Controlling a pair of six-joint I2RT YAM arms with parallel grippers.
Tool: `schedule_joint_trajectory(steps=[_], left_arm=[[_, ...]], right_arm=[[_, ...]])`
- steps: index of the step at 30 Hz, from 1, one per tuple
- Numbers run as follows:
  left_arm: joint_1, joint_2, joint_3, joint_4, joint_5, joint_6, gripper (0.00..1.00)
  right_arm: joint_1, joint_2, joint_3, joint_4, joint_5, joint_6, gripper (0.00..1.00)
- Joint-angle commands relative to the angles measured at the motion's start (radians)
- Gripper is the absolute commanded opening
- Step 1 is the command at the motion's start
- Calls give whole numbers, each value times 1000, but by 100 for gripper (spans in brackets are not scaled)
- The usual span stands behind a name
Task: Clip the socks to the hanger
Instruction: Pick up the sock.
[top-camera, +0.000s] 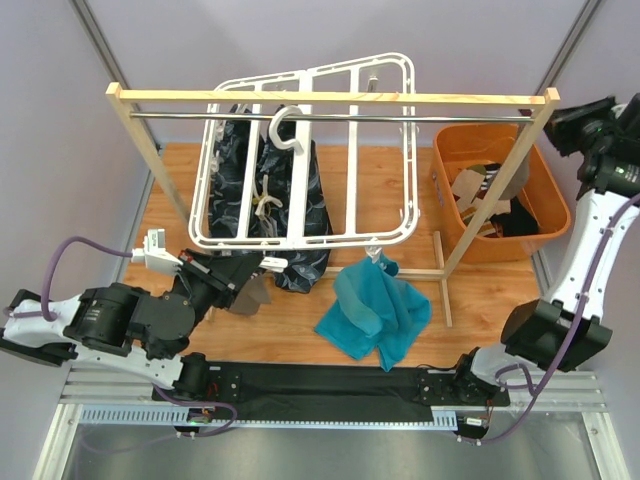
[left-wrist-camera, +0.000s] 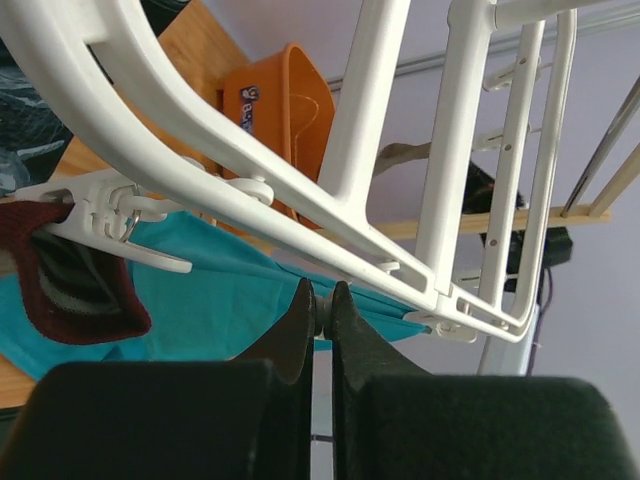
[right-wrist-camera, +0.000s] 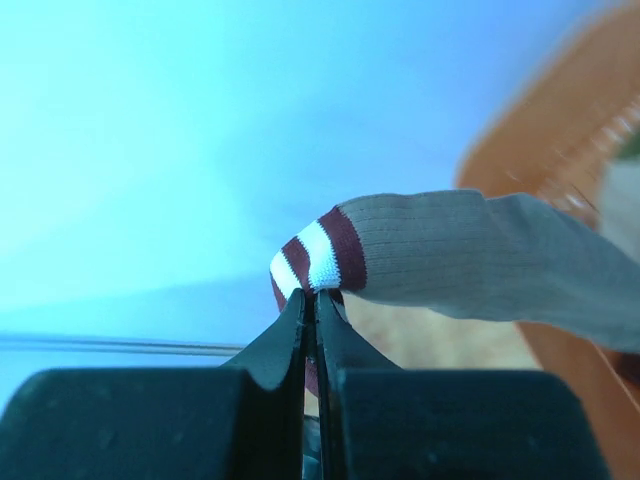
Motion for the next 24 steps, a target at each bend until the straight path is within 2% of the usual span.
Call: schedule_joint_trajectory(steps=[1, 5, 7, 10, 11, 13, 15, 16, 17, 19, 21, 24], left_arm=[[-2, 26, -9, -62, 10, 22, 0], [-2, 39, 14, -111, -19, 3, 0], [-2, 34, 16, -111, -23, 23, 0], [-2, 28, 5, -106, -19, 28, 0], [-4, 29, 4, -102, -17, 34, 0], [-2, 31, 2, -93, -13, 68, 0], [-2, 36, -3, -57, -14, 101, 0], [-2, 39, -3, -45, -16, 120, 0], [-2, 39, -1, -31, -19, 146, 0], [-2, 40, -3, -26, -16, 160, 0], [-2, 39, -13, -17, -14, 163, 0], [-2, 43, -39, 35, -13, 186, 0]], right_arm=[[-19, -53, 138, 89, -85, 69, 0], [-40, -106, 228, 250, -160, 173, 0], [-57, -123, 322, 276, -156, 193, 0], [-68, -84, 470, 380, -267, 320, 0], [-68, -65, 498, 487, -316, 431, 0], [-68, -57, 565, 643, -347, 525, 0], [-68, -60, 606, 710, -392, 637, 0], [-63, -73, 603, 841, -406, 688, 0], [-62, -92, 556, 938, -417, 812, 0], [-60, -128, 572, 1031, -462, 859, 0], [-51, -136, 650, 1052, -502, 874, 0], [47, -180, 679, 1068, -489, 847, 0]])
